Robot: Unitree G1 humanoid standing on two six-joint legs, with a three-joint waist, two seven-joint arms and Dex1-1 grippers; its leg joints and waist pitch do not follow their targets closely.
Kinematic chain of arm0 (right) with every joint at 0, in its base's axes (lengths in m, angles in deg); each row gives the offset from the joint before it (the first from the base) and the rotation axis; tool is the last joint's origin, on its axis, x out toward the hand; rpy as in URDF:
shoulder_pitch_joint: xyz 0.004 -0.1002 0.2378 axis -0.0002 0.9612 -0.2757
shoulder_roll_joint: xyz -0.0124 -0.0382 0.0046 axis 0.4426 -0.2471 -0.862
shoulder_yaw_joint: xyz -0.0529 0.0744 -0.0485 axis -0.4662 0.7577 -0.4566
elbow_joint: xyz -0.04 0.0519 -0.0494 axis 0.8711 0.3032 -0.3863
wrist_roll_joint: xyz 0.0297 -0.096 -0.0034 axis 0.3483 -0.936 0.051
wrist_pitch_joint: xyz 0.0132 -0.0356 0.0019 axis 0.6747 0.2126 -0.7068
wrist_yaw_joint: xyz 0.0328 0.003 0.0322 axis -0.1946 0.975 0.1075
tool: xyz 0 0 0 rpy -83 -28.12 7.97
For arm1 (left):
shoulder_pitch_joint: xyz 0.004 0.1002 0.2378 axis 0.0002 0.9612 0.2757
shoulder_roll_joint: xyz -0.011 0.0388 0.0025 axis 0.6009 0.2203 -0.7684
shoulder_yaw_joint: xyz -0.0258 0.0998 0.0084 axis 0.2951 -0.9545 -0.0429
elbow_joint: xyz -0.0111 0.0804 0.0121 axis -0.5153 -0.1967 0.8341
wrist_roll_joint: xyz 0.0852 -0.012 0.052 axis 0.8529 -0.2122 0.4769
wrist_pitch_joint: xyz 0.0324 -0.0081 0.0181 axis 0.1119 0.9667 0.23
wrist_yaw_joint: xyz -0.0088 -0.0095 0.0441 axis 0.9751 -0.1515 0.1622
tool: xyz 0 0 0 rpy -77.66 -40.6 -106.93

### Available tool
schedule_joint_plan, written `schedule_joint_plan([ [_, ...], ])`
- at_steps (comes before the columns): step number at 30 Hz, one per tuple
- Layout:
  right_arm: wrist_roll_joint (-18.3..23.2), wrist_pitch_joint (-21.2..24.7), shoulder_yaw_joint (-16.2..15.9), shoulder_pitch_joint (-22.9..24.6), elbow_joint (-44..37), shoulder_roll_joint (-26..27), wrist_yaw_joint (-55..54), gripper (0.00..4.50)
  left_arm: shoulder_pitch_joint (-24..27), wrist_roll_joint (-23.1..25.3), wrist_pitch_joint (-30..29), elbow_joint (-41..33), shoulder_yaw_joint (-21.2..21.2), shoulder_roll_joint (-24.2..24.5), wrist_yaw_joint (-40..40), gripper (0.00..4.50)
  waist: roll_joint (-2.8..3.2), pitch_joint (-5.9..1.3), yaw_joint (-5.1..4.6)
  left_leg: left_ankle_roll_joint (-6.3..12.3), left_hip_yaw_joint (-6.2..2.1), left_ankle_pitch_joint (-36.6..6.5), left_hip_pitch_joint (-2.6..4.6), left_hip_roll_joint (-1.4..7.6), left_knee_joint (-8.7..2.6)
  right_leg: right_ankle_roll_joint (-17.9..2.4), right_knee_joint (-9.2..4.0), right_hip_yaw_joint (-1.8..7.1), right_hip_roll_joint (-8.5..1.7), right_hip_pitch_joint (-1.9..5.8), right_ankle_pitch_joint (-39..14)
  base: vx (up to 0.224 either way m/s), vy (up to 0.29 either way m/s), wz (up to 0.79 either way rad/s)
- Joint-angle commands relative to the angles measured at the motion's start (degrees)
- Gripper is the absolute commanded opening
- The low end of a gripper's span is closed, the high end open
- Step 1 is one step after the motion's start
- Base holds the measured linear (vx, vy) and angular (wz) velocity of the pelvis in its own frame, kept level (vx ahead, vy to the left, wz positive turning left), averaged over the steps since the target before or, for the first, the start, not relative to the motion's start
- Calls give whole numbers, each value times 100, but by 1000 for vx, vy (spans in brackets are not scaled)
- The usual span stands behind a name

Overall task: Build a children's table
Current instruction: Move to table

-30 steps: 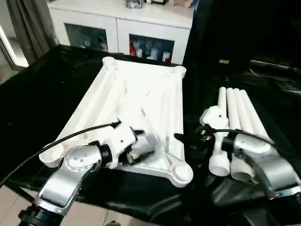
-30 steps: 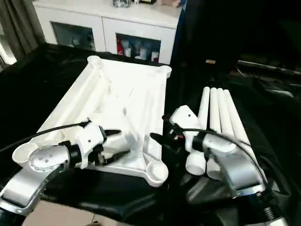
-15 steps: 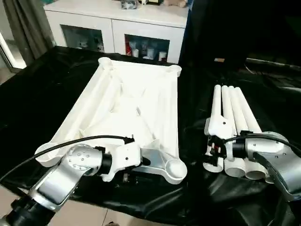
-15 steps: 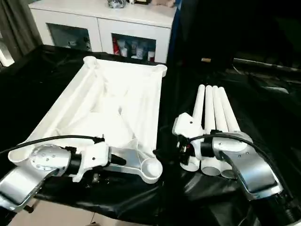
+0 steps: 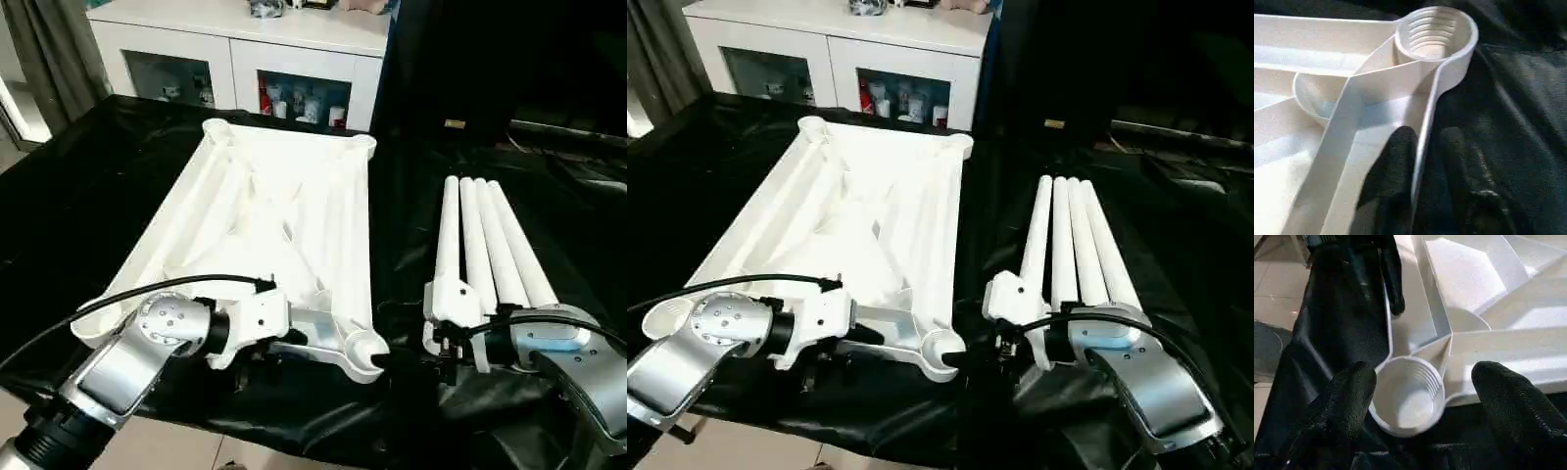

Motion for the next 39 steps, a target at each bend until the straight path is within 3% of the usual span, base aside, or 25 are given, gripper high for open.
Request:
schedule_joint_plan([
  [1,107,106,54,44,-186,-51,33,355,-81,84,38,103,-55,17,-42,79,15,-257,-9,120,-124,-884,24,346,-484,-1165,-511,319,-475,185,-437,0,0,0],
  [2,130,131,42,67,-263,-67,46,355,-164,124,134,291,-69,6,-82,67,41,-254,-4,138,-127,-858,25,342,-485,-1159,-517,319,-471,180,-392,0,0,0],
  [6,81,77,-8,104,-269,-82,45,355,-266,253,313,571,-141,8,-129,53,37,-262,5,120,-124,-871,35,349,-490,-1181,-519,320,-475,180,-317,0,0,0],
  [7,63,72,-28,121,-284,-92,42,355,-316,324,396,693,-196,26,-172,41,75,-264,3,90,-132,-888,27,351,-493,-1212,-499,314,-484,192,-270,0,0,0],
  [16,38,102,55,107,-294,-84,-53,355,-458,238,370,997,-89,7,-265,5,27,-265,-103,128,-129,-838,7,337,-489,-1275,-506,310,-488,216,-209,0,0,0],
  [17,23,82,68,101,-258,-64,-87,355,-426,226,417,1076,7,55,-225,5,-3,-260,-108,156,-123,-820,-1,332,-486,-1275,-515,312,-494,222,-269,0,0,0],
  [23,-14,-7,98,-8,-65,-20,-128,355,-335,215,746,1427,360,456,-224,5,-23,-234,-153,126,-133,-1010,-2,336,-516,-1164,-557,302,-489,199,-819,0,0,0],
  [28,-84,-122,98,-132,145,-11,-120,355,-447,274,1025,1795,549,772,-277,5,-6,-243,-217,125,-135,-926,-9,323,-513,-1137,-547,295,-488,194,-785,0,0,0],
  [33,-119,-191,104,-204,251,13,-166,355,-616,211,1265,2034,672,849,-296,5,29,-275,-165,243,-105,-599,34,336,-485,-1399,-464,296,-473,191,180,0,0,0],
  [39,-158,-287,112,-277,376,83,-247,355,-771,166,1951,2289,764,687,-321,5,51,-255,-85,105,-106,-899,56,361,-516,-1407,-499,306,-506,189,-208,0,0,0],
])
